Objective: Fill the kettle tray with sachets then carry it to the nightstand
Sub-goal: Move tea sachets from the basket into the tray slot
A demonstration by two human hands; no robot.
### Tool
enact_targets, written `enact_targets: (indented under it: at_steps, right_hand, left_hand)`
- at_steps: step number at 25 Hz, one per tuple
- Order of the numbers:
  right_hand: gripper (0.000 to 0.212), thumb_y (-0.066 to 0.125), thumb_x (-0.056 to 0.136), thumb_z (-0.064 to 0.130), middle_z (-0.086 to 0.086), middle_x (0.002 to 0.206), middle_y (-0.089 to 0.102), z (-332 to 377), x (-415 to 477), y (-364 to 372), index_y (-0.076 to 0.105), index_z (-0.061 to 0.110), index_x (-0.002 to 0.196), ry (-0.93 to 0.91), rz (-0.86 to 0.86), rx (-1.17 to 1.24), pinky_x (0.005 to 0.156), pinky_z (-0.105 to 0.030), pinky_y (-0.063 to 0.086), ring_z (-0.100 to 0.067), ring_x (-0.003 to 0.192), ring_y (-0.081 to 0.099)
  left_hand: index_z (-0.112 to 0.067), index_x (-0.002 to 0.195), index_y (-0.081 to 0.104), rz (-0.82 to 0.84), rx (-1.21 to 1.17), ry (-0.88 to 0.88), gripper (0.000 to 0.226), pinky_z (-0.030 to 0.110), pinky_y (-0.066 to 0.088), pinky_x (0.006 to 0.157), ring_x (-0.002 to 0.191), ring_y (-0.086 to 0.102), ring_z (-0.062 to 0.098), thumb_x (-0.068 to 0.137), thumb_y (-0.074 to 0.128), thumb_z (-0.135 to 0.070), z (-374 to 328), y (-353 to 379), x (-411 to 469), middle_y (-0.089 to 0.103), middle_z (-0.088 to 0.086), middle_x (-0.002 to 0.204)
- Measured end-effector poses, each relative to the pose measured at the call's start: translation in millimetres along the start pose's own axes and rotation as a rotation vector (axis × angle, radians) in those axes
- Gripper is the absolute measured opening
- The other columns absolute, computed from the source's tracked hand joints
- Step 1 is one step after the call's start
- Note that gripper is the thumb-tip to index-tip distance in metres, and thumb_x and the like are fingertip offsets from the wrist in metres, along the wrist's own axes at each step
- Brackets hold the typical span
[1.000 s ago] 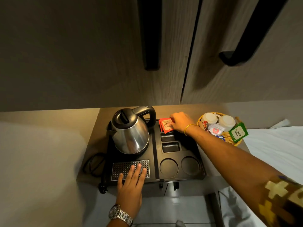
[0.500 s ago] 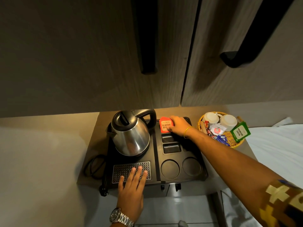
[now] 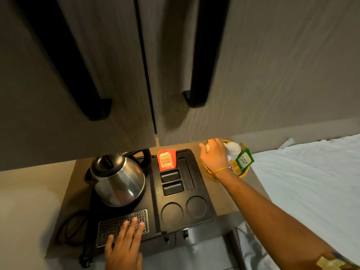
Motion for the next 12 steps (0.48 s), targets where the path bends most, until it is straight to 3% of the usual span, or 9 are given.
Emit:
enact_targets:
  at_steps: [2, 5, 8, 10, 12]
  right_hand:
    - [0.022, 0.07, 0.084, 0.014, -0.019, 0.106, 0.067, -39.5, 0.3, -32.5, 0.07, 0.004, 0.103, 0.126, -0.148, -0.053, 0.087, -0.044, 0.044, -0.041, 0.101, 0.061]
    - [0.028, 0.069, 0.085, 0.018, -0.021, 0.115, 0.063, -90.0, -6.4, -65.2, 0.069, 0.004, 0.109, 0.406, -0.161, -0.15, 0.086, -0.049, 0.049, -0.043, 0.106, 0.058]
    - [0.031, 0.066, 0.091, 0.02, -0.017, 0.121, 0.064, -111.9, -20.1, -65.8, 0.066, 0.009, 0.12, 0.496, -0.049, -0.231, 0.092, -0.05, 0.05, -0.037, 0.111, 0.06]
    - [0.034, 0.069, 0.092, 0.017, -0.017, 0.122, 0.066, -116.5, -25.4, -59.8, 0.063, 0.009, 0.124, 0.508, -0.022, -0.118, 0.094, -0.049, 0.054, -0.037, 0.111, 0.064]
    - [0.034, 0.07, 0.092, 0.017, -0.018, 0.121, 0.068, -119.4, -27.0, -55.3, 0.062, 0.009, 0.125, 0.526, -0.024, -0.025, 0.093, -0.049, 0.056, -0.037, 0.11, 0.067]
  left_hand:
    - [-0.033, 0.153, 0.027, 0.028, 0.024, -0.002, 0.093, 0.059, 0.03, 0.111, 0.157, 0.014, 0.021, 0.061, 0.045, -0.031, 2.4, 2.7, -0.7, 0.006, -0.012, 0.171]
    - [-0.031, 0.16, 0.016, 0.091, 0.141, 0.045, 0.087, 0.058, 0.017, 0.12, 0.149, 0.032, 0.024, 0.075, 0.031, -0.034, 8.0, 14.8, -9.2, 0.004, -0.006, 0.173]
    - [-0.027, 0.161, 0.015, 0.101, 0.181, 0.037, 0.077, 0.057, 0.012, 0.122, 0.16, 0.008, 0.021, 0.087, 0.014, -0.048, 14.4, 19.5, -13.1, 0.004, -0.002, 0.173]
    - [-0.03, 0.161, 0.013, 0.081, 0.199, 0.054, 0.079, 0.063, 0.022, 0.117, 0.16, 0.006, 0.021, 0.084, 0.016, -0.048, 15.1, 22.5, -10.7, 0.002, -0.005, 0.173]
    - [-0.035, 0.16, 0.011, 0.073, 0.168, 0.076, 0.094, 0.064, 0.032, 0.107, 0.151, 0.028, 0.026, 0.07, 0.034, -0.043, 12.0, 19.0, -8.1, -0.002, -0.009, 0.173]
Point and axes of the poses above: each hand's wrist, its own x-axis towards the middle knuckle, its own y-axis out of the palm, z = x × y, the point moved 2 cm from there along x, towards the middle knuckle
